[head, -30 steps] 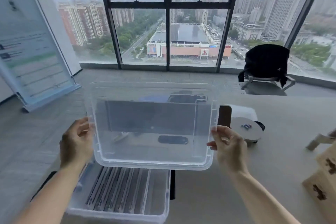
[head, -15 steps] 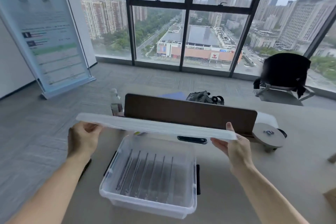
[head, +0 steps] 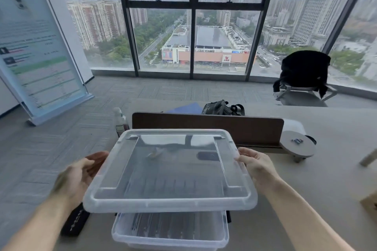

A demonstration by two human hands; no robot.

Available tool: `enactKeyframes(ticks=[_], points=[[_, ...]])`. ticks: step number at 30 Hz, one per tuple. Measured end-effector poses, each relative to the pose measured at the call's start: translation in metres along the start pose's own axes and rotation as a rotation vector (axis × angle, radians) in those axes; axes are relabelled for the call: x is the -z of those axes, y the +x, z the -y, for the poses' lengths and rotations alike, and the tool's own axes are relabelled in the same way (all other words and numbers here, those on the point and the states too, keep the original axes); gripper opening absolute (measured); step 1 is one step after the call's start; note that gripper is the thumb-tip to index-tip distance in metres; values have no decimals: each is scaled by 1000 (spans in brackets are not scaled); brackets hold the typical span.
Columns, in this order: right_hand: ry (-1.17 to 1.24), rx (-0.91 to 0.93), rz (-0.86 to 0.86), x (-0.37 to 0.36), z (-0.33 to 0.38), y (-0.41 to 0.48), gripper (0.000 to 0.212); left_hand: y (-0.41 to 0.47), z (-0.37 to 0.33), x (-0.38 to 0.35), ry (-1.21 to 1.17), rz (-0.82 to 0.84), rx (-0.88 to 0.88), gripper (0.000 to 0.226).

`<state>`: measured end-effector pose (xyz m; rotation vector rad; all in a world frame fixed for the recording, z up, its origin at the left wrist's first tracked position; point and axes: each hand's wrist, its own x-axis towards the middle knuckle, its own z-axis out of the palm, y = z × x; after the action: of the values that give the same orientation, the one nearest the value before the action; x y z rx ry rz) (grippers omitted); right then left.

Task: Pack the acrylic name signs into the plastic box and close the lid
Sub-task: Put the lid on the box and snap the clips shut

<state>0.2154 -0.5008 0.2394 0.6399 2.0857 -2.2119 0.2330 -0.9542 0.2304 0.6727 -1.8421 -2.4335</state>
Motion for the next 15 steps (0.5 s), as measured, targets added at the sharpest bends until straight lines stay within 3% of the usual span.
enactKeyframes(ticks=[4, 8, 11, 15], points=[[-166, 113, -39, -28, -8, -9, 23, 29, -3, -4, 230, 21, -7, 16], [-384, 229, -166, -58, -27, -14, 16, 49, 7, -4, 533, -81, -116, 37], [-626, 267, -256, -66, -46, -17, 19, 65, 28, 5, 686, -103, -136, 39], [-742, 276, -316, -72, -73, -15, 23, 73, 51, 10, 808, -124, -155, 38]])
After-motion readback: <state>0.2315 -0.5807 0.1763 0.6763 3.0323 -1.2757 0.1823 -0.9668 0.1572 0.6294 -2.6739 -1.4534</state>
